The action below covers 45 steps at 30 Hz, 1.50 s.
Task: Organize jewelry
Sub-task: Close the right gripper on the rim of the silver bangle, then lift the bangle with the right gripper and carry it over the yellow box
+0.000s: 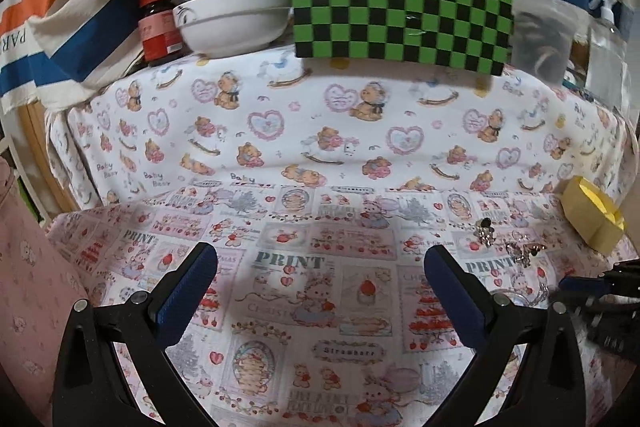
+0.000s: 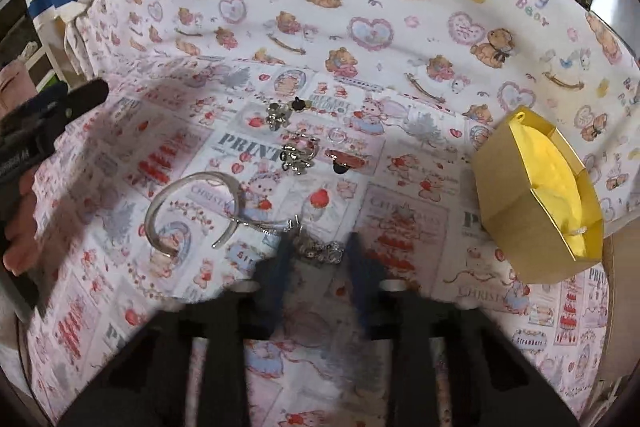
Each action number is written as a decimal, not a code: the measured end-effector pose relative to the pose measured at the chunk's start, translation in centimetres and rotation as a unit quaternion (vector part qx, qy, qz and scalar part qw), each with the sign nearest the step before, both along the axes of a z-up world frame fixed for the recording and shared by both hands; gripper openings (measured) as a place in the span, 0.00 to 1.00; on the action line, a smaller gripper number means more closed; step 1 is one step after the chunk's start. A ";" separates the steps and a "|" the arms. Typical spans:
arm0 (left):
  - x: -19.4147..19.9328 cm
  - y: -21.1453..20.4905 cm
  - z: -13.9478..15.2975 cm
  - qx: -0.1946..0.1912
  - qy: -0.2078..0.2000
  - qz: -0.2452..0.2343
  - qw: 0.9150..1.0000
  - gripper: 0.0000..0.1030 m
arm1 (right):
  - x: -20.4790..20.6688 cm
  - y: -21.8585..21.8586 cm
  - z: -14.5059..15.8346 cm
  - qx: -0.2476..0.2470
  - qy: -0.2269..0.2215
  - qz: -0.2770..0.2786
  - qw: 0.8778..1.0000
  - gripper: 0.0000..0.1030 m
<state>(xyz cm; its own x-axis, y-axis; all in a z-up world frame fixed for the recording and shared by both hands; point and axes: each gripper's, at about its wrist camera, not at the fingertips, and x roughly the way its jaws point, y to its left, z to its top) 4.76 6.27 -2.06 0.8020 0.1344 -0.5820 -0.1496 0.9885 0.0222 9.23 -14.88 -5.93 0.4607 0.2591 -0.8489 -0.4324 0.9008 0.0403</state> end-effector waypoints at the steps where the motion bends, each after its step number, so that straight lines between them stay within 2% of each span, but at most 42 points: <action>1: 0.0 -0.2 -0.1 0.004 0.002 -0.001 1.000 0.99 | 0.2 -0.2 0.0 0.007 0.003 -0.004 1.000 0.10; 3: 0.1 -0.5 -0.1 0.009 0.004 -0.004 1.000 0.99 | 0.3 -0.5 0.1 0.020 0.002 -0.005 1.000 0.09; 4: -0.1 -0.6 -0.1 0.017 0.000 -0.001 1.000 0.99 | 0.2 -0.8 0.2 0.032 -0.001 -0.008 0.999 0.02; 7: -0.5 -1.2 0.2 0.037 -0.013 0.000 0.999 0.99 | -0.5 -2.4 1.3 0.086 -0.007 -0.006 0.996 0.00; 11: -0.7 -1.9 0.4 0.035 -0.015 -0.015 0.999 0.99 | -1.4 -3.4 3.0 0.102 -0.034 -0.005 0.994 0.01; 13: -0.8 -2.4 0.3 0.047 -0.016 -0.018 0.999 0.99 | -0.9 -3.3 3.0 0.100 -0.024 -0.008 0.995 0.04; 14: -0.8 -2.6 0.2 0.052 -0.016 -0.019 0.998 0.99 | -0.6 -3.2 2.7 0.099 -0.011 -0.006 0.995 0.11; 15: -0.8 -2.7 0.2 0.057 -0.015 -0.020 0.998 0.99 | -0.1 -2.7 2.2 0.100 0.010 0.001 0.995 0.30; 16: -0.7 -2.8 0.1 0.059 -0.014 -0.020 0.998 0.99 | 0.3 -2.3 1.9 0.093 0.010 -0.002 0.996 0.34; 19: -0.7 -2.7 0.0 0.062 -0.013 -0.018 0.998 0.99 | 1.4 -0.6 0.1 0.027 0.024 -0.016 0.999 0.35; 20: -0.6 -2.6 0.0 0.060 -0.012 -0.016 0.998 0.99 | 1.6 -0.3 -0.3 0.012 0.028 -0.021 0.999 0.31; 21: -0.5 -2.4 0.0 0.056 -0.009 -0.015 0.998 0.99 | 1.4 -0.1 0.0 0.002 0.017 -0.022 1.000 0.24; 23: -0.3 -2.2 -0.1 0.045 -0.004 -0.017 0.999 0.99 | 1.3 0.1 0.1 -0.005 0.023 -0.020 1.000 0.07; 26: -0.2 -2.1 -0.3 0.045 -0.001 -0.014 0.999 0.99 | 0.7 -0.6 0.3 0.008 0.028 -0.031 0.999 0.07; 28: -0.1 -2.2 -0.5 0.056 -0.004 -0.011 0.998 1.00 | 0.2 -1.5 0.6 0.035 0.037 -0.043 0.998 0.06; 31: 0.1 -1.6 -0.6 0.045 0.005 -0.002 0.999 0.99 | -1.4 -2.8 0.8 0.069 0.028 -0.021 0.997 0.06; 34: -0.3 -1.6 -0.1 0.030 0.002 -0.017 0.999 0.99 | -3.6 -3.9 2.1 0.091 0.004 -0.002 0.996 0.06; 36: -0.6 -2.4 0.1 0.042 0.001 -0.033 0.999 0.99 | -4.9 -5.1 3.4 0.129 -0.015 0.038 0.991 0.06; 38: -0.9 -3.7 0.0 0.062 0.000 -0.053 0.997 0.99 | -6.0 -5.9 4.8 0.142 -0.033 0.071 0.987 0.06; 41: -0.6 -5.4 -0.6 0.074 0.020 -0.081 0.994 0.99 | -7.1 -7.6 7.1 0.175 -0.069 0.068 0.980 0.06; 43: 0.1 -6.1 -1.3 0.063 0.052 -0.092 0.992 0.90 | -6.7 -8.3 7.5 0.186 -0.062 0.049 0.979 0.06; 45: 1.4 -6.6 -2.3 0.033 0.103 -0.109 0.988 0.72 | -6.1 -8.6 7.3 0.176 -0.056 0.026 0.982 0.06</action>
